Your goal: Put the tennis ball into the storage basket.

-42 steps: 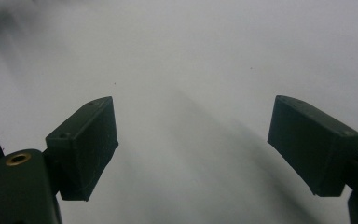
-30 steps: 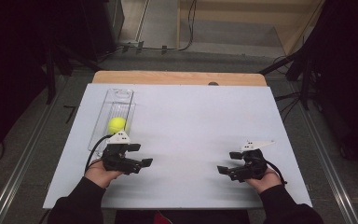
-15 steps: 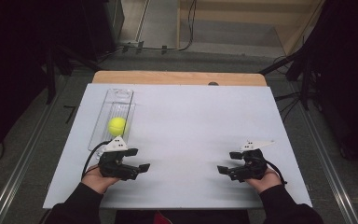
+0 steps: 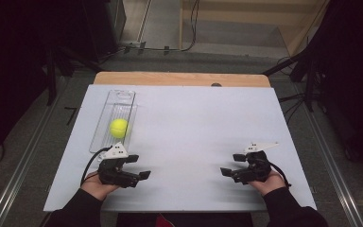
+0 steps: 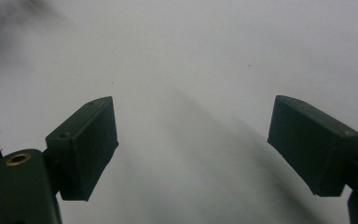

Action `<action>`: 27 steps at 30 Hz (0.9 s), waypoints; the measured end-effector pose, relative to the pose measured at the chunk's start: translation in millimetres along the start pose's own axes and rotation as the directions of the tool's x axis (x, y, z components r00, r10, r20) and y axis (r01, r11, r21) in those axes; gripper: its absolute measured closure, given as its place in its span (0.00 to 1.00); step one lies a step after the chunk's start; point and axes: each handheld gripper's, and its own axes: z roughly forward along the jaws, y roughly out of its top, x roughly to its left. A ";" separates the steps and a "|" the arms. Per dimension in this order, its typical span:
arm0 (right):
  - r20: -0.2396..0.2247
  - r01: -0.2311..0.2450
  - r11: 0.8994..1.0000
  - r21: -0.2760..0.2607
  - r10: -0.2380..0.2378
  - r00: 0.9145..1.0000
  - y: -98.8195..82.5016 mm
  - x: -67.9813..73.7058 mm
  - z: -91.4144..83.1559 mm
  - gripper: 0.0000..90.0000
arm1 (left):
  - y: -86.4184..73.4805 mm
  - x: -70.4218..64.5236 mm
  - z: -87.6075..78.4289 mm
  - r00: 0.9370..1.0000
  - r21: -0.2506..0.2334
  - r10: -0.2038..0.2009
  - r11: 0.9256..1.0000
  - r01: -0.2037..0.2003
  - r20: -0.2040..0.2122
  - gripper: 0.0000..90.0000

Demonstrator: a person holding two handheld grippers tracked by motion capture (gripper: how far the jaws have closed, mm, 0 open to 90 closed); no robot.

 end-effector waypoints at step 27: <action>0.003 -0.003 1.000 0.002 0.003 1.000 -0.4 -1.0 0.4 0.16 | -8.0 2.7 -2.4 1.000 0.003 -0.012 1.000 0.013 -0.026 0.24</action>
